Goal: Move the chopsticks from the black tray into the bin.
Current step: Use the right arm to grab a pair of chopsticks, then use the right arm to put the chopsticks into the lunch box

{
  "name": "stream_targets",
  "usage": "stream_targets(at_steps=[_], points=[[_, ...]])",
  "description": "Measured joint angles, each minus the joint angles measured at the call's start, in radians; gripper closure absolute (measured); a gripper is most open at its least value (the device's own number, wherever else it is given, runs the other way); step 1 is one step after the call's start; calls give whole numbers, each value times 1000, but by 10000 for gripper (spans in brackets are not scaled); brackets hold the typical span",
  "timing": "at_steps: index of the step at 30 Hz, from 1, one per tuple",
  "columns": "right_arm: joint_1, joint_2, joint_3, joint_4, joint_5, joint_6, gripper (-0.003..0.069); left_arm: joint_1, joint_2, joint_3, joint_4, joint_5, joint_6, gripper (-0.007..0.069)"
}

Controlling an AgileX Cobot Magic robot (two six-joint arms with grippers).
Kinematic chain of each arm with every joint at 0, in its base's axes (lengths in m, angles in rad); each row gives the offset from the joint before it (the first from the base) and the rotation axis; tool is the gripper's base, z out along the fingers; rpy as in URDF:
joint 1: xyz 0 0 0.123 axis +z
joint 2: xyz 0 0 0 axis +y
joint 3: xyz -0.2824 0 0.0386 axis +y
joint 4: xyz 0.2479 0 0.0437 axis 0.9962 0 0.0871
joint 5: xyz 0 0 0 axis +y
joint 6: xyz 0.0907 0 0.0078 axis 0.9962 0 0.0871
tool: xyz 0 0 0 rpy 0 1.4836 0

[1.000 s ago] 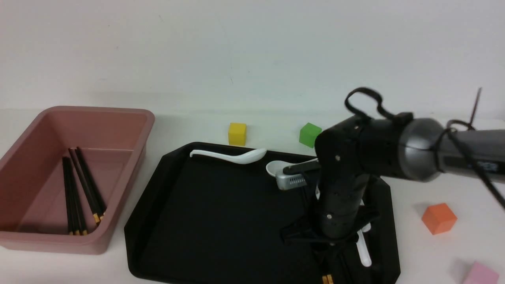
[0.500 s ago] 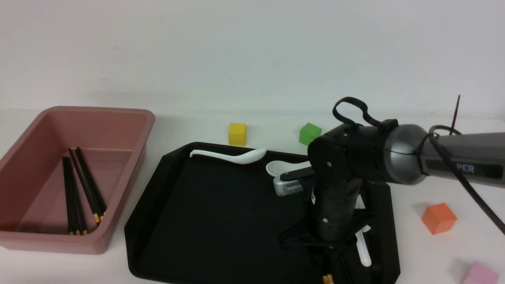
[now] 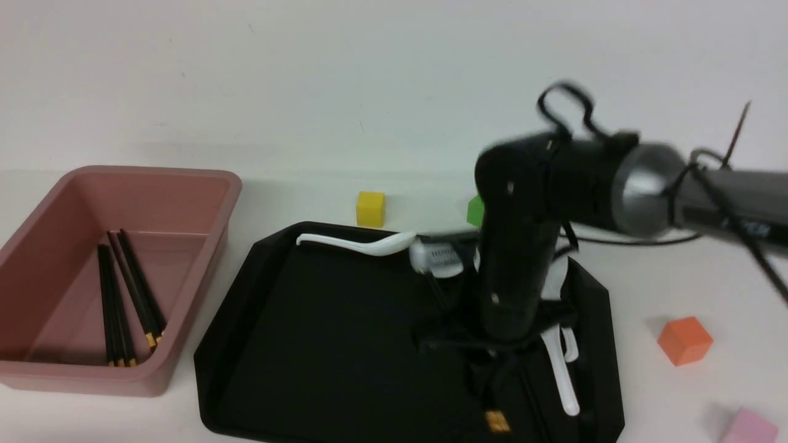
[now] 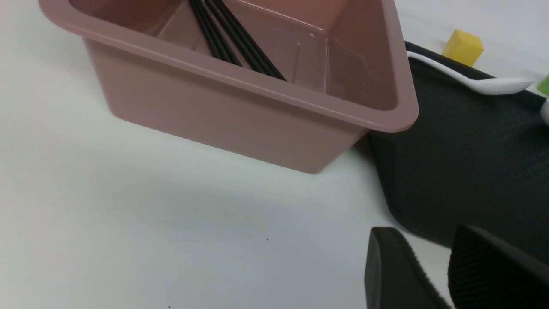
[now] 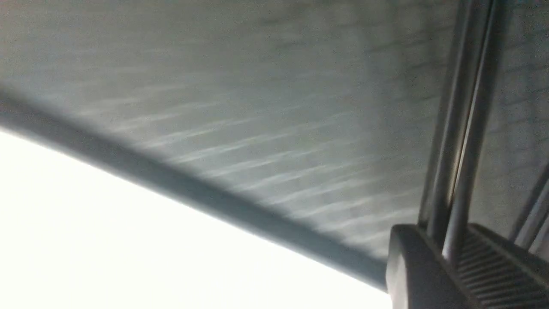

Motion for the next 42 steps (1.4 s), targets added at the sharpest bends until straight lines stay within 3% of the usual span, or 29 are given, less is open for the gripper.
stream_targets(at_steps=[4,11,17,22,26,30,35,38,42], points=[[4,-5,-125,142,-10,-38,526,0,0,0,0,0,0,403],[88,79,-421,386,-195,-277,526,0,0,0,0,0,0,393],[194,287,-675,520,-457,-556,526,0,0,0,0,0,-1,386],[274,434,-740,604,-727,-772,526,0,0,0,0,0,-1,386],[312,500,-741,632,-859,-808,524,0,0,0,0,0,-1,386],[316,530,-741,635,-857,-812,488,0,0,0,0,0,-1,386],[307,528,-744,605,-796,-812,421,0,0,0,0,0,-1,386],[301,511,-744,558,-726,-784,424,0,0,0,0,0,-1,386],[289,465,-744,402,-592,-674,462,0,0,0,0,0,-1,386]])
